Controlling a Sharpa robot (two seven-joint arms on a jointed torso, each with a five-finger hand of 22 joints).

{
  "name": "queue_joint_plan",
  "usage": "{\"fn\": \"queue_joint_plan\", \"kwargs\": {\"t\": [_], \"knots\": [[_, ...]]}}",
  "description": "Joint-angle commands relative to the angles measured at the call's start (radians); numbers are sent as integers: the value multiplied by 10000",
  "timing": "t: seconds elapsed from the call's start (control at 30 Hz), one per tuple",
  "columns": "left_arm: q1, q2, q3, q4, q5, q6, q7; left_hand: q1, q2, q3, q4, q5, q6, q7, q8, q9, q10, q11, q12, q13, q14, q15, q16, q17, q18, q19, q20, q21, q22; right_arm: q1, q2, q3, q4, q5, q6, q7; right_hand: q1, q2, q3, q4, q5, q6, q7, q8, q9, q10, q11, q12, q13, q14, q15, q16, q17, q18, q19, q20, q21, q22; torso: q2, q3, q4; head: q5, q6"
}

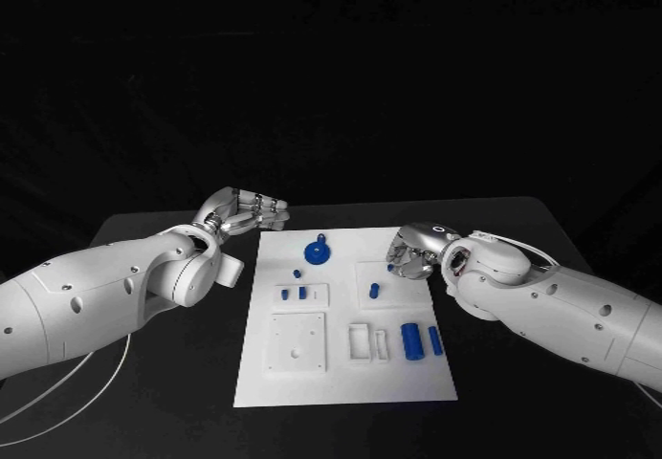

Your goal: Assemble the parts on the task board

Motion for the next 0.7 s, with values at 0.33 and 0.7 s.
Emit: {"fn": "queue_joint_plan", "kwargs": {"t": [0.33,0.7], "knots": [[8,0,11,32,27,-131,164,89,2,-199,-9,14,-55,22,15,2,-132,21,-28,2,-154,42,-26,10,118,108,38,79,-377,-61,136,-41,-161,-295,301,-40,-3,-7,181,28,-101,238,-58,13,14,263,-70,-45,1,27,-56,89,-35,-14,385,-43,80,-10,-15,5,-15,53,-42],[8,7,11,27,26,-133,154,93,13,-224,-9,-1,-48,18,15,1,-147,24,-28,3,-169,47,-25,12,123,115,44,86,-435,-73,235,-164,-255,-280,295,-14,-7,25,199,39,-127,246,-60,7,11,266,-75,-48,0,22,-69,95,-42,-31,384,-61,95,-11,-9,2,-4,43,-48]]}}
